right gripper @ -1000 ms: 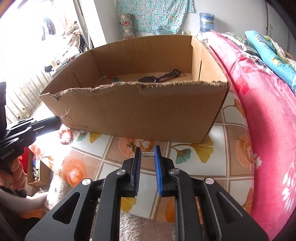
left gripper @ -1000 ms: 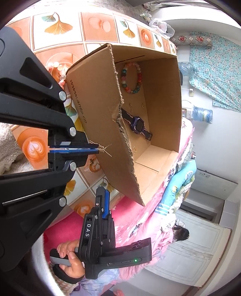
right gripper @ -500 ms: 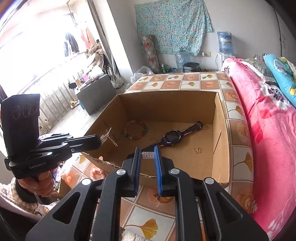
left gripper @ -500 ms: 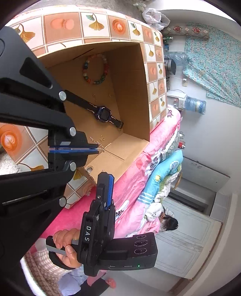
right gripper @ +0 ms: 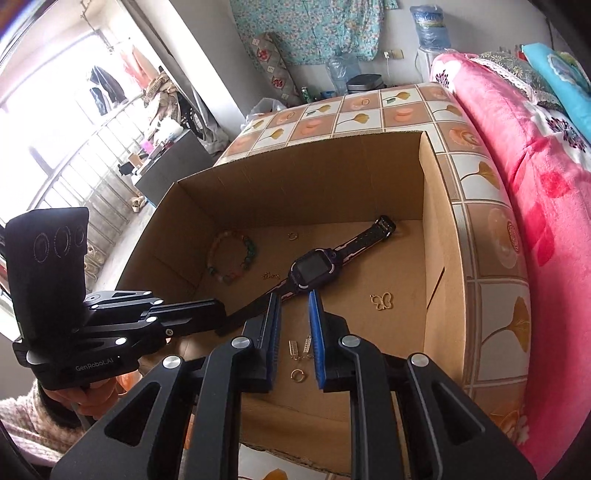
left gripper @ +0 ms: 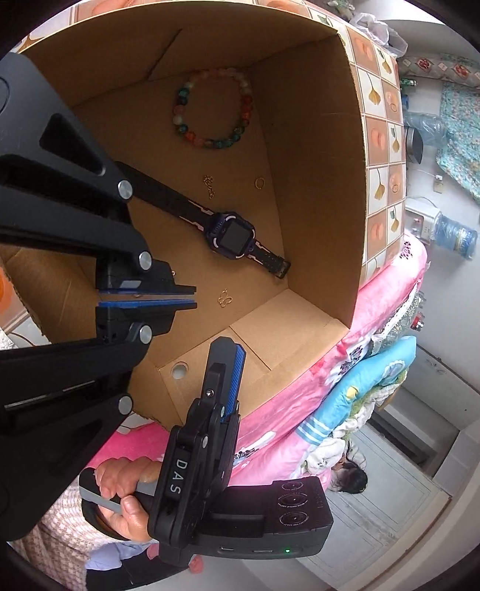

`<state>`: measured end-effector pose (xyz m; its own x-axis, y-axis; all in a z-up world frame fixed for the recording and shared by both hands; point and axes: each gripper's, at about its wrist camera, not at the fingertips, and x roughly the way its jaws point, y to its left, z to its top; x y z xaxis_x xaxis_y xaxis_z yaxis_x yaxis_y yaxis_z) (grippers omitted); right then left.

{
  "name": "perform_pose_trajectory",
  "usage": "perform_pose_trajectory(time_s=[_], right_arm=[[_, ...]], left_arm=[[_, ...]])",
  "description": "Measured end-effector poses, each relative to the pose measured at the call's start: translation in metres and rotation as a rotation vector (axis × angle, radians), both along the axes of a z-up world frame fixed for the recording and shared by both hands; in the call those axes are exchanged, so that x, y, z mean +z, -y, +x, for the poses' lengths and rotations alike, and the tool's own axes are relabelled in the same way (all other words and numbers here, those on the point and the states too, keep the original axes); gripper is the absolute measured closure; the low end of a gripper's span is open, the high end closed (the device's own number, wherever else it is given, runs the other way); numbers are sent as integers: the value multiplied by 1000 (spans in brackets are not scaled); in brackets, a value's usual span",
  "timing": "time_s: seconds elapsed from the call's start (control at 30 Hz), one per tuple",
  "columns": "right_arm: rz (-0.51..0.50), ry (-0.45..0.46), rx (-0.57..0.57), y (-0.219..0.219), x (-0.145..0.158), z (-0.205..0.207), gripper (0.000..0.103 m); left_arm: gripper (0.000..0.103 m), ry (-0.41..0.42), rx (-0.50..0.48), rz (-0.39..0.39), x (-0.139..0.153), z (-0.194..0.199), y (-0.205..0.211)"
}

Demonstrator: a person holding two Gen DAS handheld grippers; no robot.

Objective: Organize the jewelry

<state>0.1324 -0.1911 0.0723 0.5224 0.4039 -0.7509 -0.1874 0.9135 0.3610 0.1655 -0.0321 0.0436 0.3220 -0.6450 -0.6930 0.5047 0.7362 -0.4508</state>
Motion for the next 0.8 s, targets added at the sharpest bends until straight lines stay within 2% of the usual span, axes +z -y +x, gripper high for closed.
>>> perform_pose_trajectory(time_s=[0.13,0.3,0.37,0.4,0.5,0.57,0.67,0.8], right_arm=[[20,38,-25,9,12,-7,86],[57,115,-28,16,31,-30,86],[68,159,-16,17,40,-44,86],[73,182,-8,17,45,-53,85],[78,243,27,15,53,-83,71],[70,268,53,12,54,-103,67],[86,257,91,6,44,-129,64],[102,170,104,-5,14,-144,61]], left_arm=[[101,34,25,-15,10,-5,-9],[101,123,42,-54,32,-26,-27],[98,169,47,-83,41,-40,-39],[92,195,52,-97,46,-49,-47],[85,271,73,-120,56,-78,-73],[84,305,96,-124,59,-97,-93],[83,319,137,-129,57,-121,-122],[79,271,180,-106,40,-137,-143]])
